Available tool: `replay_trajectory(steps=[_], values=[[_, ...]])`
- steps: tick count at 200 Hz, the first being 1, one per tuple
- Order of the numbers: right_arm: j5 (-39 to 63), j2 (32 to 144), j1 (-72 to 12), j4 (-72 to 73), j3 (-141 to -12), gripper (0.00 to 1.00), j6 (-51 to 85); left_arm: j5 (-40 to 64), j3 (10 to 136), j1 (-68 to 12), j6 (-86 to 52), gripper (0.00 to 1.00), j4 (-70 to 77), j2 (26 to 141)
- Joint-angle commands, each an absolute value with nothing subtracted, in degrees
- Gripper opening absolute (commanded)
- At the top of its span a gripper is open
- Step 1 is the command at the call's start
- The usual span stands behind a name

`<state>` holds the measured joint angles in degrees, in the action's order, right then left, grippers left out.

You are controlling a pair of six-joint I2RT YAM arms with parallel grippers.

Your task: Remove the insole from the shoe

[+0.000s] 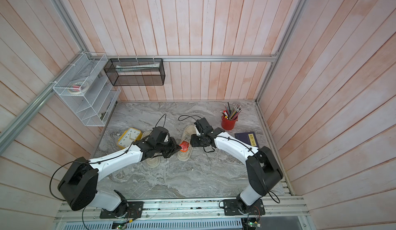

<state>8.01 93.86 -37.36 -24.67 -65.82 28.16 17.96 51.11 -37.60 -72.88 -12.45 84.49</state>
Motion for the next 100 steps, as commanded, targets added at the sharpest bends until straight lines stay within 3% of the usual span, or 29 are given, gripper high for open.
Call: replay_trajectory(steps=[1, 51, 100], values=[[8.7, 97.5, -37.8, -24.3, -69.2, 0.46, 21.9, 17.6, 51.1, -37.4, -72.4, 0.02, -11.4, 82.5], [10.4, 101.9, -37.9, -23.1, -70.9, 0.41, 22.2, 17.7, 50.7, -37.4, -72.5, 0.00, -11.3, 82.0], [5.5, 103.8, -37.2, -21.0, -72.4, 0.07, 25.0, 17.7, 51.2, -37.4, -73.0, 0.00, -13.2, 79.5]])
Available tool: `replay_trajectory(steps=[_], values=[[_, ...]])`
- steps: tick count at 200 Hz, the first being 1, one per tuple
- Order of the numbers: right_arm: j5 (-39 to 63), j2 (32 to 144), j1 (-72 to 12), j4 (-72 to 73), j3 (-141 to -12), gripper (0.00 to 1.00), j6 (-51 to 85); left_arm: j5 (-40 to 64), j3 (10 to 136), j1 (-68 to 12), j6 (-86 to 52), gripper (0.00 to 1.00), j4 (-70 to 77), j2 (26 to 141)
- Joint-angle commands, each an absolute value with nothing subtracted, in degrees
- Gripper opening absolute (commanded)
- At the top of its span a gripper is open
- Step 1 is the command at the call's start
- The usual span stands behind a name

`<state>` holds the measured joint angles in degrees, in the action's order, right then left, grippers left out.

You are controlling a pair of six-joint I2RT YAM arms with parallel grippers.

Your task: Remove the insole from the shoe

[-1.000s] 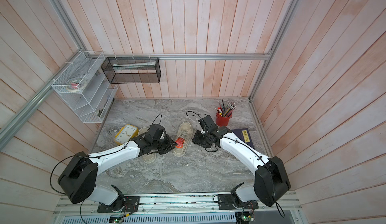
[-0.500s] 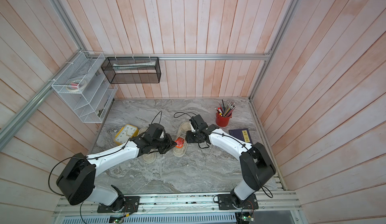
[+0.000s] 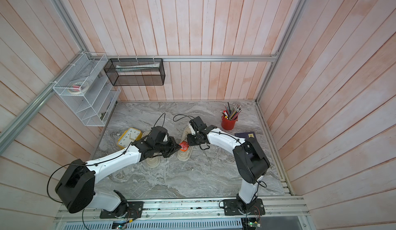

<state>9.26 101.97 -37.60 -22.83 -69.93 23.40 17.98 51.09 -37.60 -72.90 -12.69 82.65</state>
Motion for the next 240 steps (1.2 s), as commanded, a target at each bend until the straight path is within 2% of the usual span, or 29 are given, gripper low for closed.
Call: replay_trajectory(steps=[1, 40, 123, 177, 190, 216, 240], values=[[5.3, 103.8, -37.1, -20.9, -72.4, 0.06, 25.1, 17.7, 51.2, -37.4, -73.0, 0.00, -13.3, 79.4], [-0.8, 107.5, -36.5, -19.2, -77.4, 0.00, 27.4, 18.8, 50.9, -37.5, -75.3, 0.00, -14.9, 75.1], [-3.4, 118.4, -32.5, -23.9, -92.4, 0.00, 18.1, 19.8, 49.6, -37.5, -79.6, 0.00, -17.9, 65.6], [-2.3, 121.3, -32.2, -24.6, -94.5, 0.02, 17.6, 19.8, 49.8, -37.5, -80.5, 0.00, -19.6, 63.4], [-1.2, 121.6, -32.1, -25.2, -95.4, 0.08, 18.2, 19.5, 49.8, -37.5, -80.6, 0.00, -19.6, 62.9], [-0.1, 120.6, -31.8, -29.7, -99.3, 0.33, 20.3, 19.8, 49.2, -37.5, -80.3, 0.00, -18.2, 62.7], [-0.5, 114.2, -31.8, -32.2, -99.3, 0.57, 22.2, 20.6, 47.4, -37.5, -80.6, 0.00, -13.7, 63.1]])
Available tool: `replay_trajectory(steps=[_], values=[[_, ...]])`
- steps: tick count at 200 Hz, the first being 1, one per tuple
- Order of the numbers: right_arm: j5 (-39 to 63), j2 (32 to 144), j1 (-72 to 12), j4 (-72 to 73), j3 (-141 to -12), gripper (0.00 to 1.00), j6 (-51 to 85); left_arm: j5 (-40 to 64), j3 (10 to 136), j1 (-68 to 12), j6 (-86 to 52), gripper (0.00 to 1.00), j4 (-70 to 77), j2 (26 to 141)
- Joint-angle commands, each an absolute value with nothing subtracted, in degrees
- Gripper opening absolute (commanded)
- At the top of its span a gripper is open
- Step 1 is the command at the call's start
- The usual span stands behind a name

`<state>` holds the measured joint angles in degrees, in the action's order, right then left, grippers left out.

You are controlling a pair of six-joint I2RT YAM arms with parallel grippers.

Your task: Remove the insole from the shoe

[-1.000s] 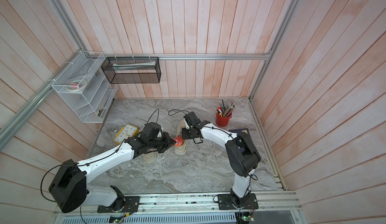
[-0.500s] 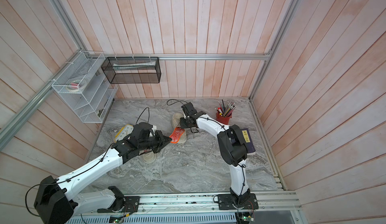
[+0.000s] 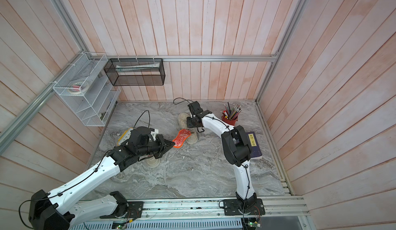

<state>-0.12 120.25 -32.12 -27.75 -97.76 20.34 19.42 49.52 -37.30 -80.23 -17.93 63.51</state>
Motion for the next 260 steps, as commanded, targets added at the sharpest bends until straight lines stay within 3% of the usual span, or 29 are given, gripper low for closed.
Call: replay_trajectory(steps=[1, 18, 46, 70, 98, 108, 124, 142, 172, 238, 251, 260], values=[[-0.6, 113.8, -31.8, -32.4, -99.2, 0.58, 22.3, 20.6, 47.3, -37.5, -80.7, 0.00, -13.6, 63.0], [-1.1, 107.5, -31.6, -34.3, -96.1, 0.66, 25.5, 20.6, 46.6, -37.5, -80.7, 0.00, -11.1, 63.7], [-1.2, 94.0, -31.4, -35.6, -84.9, 0.63, 39.5, 21.2, 46.3, -37.5, -80.9, 0.00, -8.8, 65.3], [6.6, 83.6, -31.5, -33.7, -74.1, 0.62, 56.4, 21.7, 46.4, -37.5, -81.0, 0.00, -8.1, 66.2], [15.6, 71.1, -34.1, -10.8, -54.0, 0.63, 83.0, 21.9, 45.9, -37.5, -81.9, 0.00, -7.9, 66.6], [14.2, 67.9, -36.0, -1.8, -47.9, 0.71, 91.6, 22.0, 45.6, -37.6, -82.3, 0.00, -7.4, 66.7], [12.9, 66.6, -38.0, 8.5, -43.3, 0.79, 97.4, 21.9, 45.4, -37.8, -82.7, 0.00, -7.0, 66.8], [13.5, 68.8, -38.9, 8.9, -44.3, 0.83, 96.7, 21.8, 45.5, -38.1, -82.7, 0.00, -6.8, 67.1], [13.5, 73.0, -39.8, 14.9, -43.0, 0.83, 99.3, 21.8, 45.6, -38.6, -82.9, 0.00, -6.4, 67.5], [16.8, 81.0, -39.7, 18.5, -45.6, 0.61, 102.7, 21.2, 45.5, -39.3, -83.7, 0.00, -5.4, 67.5], [17.1, 82.2, -39.8, 18.8, -46.4, 0.49, 102.2, 21.0, 45.1, -39.4, -84.3, 0.00, -4.9, 67.4], [17.1, 82.7, -39.7, 18.7, -47.0, 0.35, 101.5, 20.8, 44.8, -39.3, -84.6, 0.00, -4.8, 67.2]])
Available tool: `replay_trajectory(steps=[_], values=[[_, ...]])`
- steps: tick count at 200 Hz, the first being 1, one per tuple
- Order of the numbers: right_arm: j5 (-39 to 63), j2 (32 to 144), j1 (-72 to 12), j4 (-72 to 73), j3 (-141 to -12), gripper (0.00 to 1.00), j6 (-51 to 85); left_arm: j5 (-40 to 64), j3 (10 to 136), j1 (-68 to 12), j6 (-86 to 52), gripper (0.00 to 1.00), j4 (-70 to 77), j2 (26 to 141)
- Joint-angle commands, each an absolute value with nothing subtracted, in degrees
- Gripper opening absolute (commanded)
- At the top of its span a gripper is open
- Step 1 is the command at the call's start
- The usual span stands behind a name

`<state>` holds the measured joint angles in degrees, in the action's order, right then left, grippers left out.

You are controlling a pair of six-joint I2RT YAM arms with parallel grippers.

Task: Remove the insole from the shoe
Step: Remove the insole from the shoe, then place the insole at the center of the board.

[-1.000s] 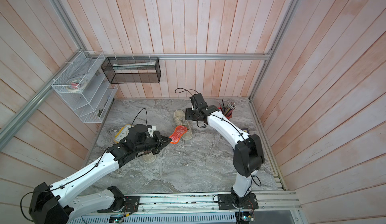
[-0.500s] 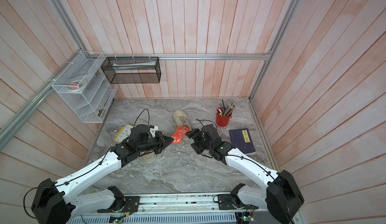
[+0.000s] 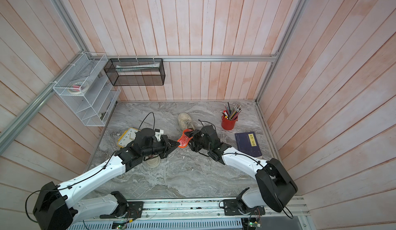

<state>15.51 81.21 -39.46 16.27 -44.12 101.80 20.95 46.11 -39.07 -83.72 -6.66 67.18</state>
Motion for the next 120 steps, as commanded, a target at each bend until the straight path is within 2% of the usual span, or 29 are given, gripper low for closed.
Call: replay_trajectory(steps=[1, 9, 22, 38, 51, 62, 86, 106, 120], values=[[17.1, 82.7, -39.8, 18.6, -47.0, 0.34, 101.5, 20.8, 44.8, -39.3, -84.6, 0.00, -4.8, 67.2], [17.0, 82.7, -39.6, 18.1, -47.3, 0.22, 100.9, 20.5, 44.7, -39.4, -84.7, 0.04, -5.0, 66.8], [16.5, 81.8, -39.5, 16.4, -47.3, 0.08, 99.6, 19.4, 44.7, -39.3, -84.3, 0.19, -5.6, 66.2], [16.4, 79.8, -39.1, 13.4, -46.9, 0.00, 97.1, 16.6, 45.1, -39.2, -82.8, 0.38, -8.2, 64.9], [16.9, 77.7, -38.7, 9.0, -47.1, 0.00, 92.3, 14.0, 46.0, -39.0, -80.8, 0.48, -10.8, 63.9], [17.7, 75.6, -38.4, 2.9, -47.9, 0.00, 86.0, 12.0, 47.0, -38.6, -78.5, 0.51, -12.9, 63.2], [18.1, 70.0, -38.2, -12.6, -48.6, 0.00, 68.3, 8.9, 49.2, -37.3, -73.3, 0.52, -16.5, 62.8], [17.7, 65.0, -38.2, -22.4, -43.9, 0.00, 58.9, 7.9, 50.0, -36.1, -70.5, 0.52, -18.3, 63.1], [18.7, 61.9, -38.0, -22.9, -38.2, 0.02, 54.5, 7.8, 49.8, -35.5, -69.5, 0.52, -18.3, 63.2]])
